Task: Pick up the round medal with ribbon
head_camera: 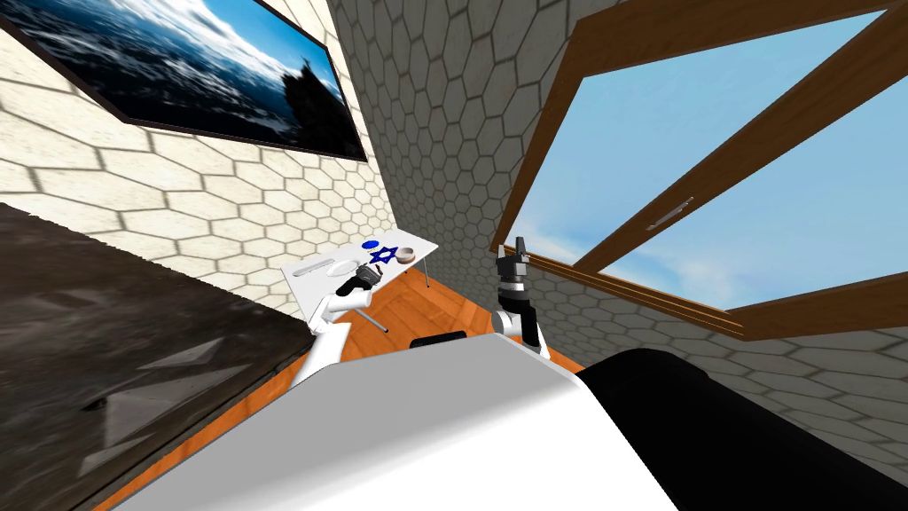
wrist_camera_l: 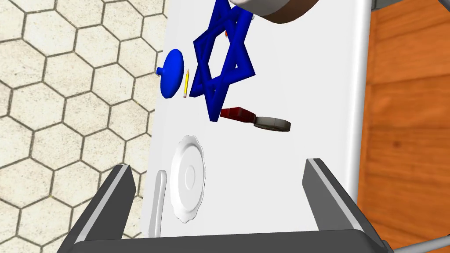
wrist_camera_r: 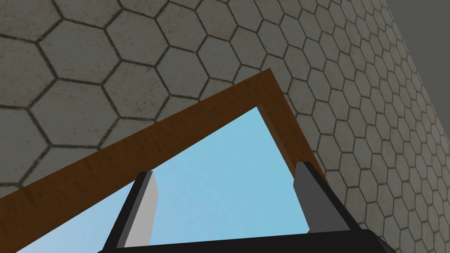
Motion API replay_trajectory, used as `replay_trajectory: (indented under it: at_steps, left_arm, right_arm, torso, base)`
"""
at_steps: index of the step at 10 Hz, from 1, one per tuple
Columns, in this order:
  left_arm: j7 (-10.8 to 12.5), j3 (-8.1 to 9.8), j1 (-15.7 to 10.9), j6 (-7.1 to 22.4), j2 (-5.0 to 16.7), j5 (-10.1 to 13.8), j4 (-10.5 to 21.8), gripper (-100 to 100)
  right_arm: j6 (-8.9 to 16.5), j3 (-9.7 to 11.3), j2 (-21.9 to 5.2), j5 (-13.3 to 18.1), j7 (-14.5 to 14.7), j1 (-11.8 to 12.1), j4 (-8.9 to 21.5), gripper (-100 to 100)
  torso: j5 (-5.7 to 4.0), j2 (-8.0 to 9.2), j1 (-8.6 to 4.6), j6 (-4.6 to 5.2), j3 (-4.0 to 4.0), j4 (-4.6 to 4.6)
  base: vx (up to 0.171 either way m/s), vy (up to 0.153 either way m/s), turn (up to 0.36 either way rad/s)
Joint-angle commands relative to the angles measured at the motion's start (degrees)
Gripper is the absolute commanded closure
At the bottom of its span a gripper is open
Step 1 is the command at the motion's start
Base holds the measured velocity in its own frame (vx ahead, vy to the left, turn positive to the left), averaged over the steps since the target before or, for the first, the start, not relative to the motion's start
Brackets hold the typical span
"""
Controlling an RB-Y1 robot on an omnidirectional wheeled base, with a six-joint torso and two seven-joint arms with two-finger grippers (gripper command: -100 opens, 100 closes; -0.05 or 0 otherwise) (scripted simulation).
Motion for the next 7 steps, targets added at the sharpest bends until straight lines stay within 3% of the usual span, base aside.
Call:
replay_trajectory:
  at_steps: [1, 2, 7]
  left_arm:
    - [2.8, 0.35, -1.9, 2.9, 0.4, -0.3, 2.4, -100]
    - [2.8, 0.35, -1.9, 3.5, 0.4, -0.3, 2.4, -100]
    - [11.1, 1.15, -7.1, 12.1, 2.0, -1.2, 9.8, -100]
  right_arm:
    - [0.0, 0.0, 0.0, 0.0, 0.0, 0.0, 0.0, 0]
    - [0.0, 0.0, 0.0, 0.0, 0.0, 0.0, 0.0, 0]
    - [0.0, 0.0, 0.0, 0.0, 0.0, 0.0, 0.0, 0]
  torso:
    - [0.00, 0.00, 0.00, 0.00, 0.00, 0.00]
    - [0.00, -0.03, 0.01, 0.00, -0.01, 0.00]
    - [0.02, -0.12, 0.08, 0.00, -0.07, -0.02]
  base:
    - [0.016, 0.007, 0.012]
    - [0.015, 0.007, 0.005]
    - [0.035, 0.026, -0.010]
